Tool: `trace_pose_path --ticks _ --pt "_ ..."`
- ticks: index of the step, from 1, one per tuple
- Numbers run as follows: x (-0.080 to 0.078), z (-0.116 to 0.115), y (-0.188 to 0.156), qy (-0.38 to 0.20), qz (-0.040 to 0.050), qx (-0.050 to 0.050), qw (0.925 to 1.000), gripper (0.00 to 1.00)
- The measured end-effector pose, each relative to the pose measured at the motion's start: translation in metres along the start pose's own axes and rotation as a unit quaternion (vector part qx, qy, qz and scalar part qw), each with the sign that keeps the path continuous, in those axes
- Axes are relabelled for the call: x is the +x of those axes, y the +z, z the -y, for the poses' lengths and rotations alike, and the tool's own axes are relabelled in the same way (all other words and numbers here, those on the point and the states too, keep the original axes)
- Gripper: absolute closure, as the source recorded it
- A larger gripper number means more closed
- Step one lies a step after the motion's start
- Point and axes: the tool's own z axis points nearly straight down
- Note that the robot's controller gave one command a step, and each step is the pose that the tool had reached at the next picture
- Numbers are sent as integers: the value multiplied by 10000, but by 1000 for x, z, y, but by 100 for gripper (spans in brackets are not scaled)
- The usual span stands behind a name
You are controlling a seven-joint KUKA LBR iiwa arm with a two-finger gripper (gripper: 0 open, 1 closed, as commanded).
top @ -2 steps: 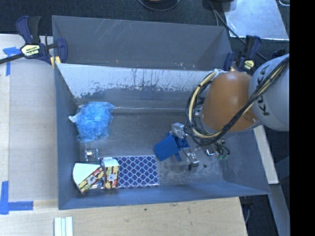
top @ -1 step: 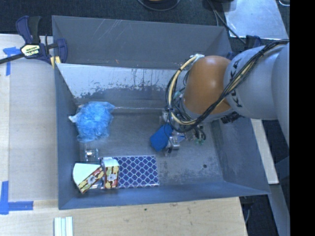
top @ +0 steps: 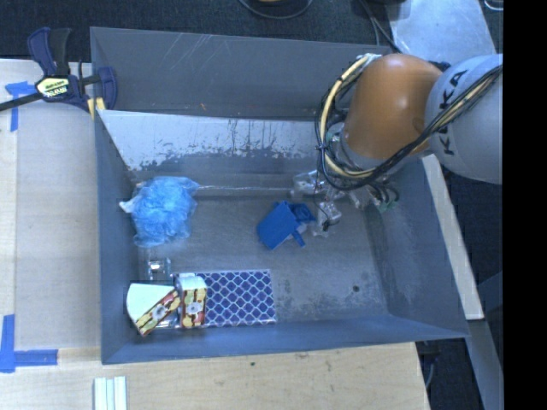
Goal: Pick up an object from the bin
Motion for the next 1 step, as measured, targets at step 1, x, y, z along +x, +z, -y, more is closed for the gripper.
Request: trace_pose_path --ticks 1 --pt "0 0 0 5 -1 -1 10000 100"
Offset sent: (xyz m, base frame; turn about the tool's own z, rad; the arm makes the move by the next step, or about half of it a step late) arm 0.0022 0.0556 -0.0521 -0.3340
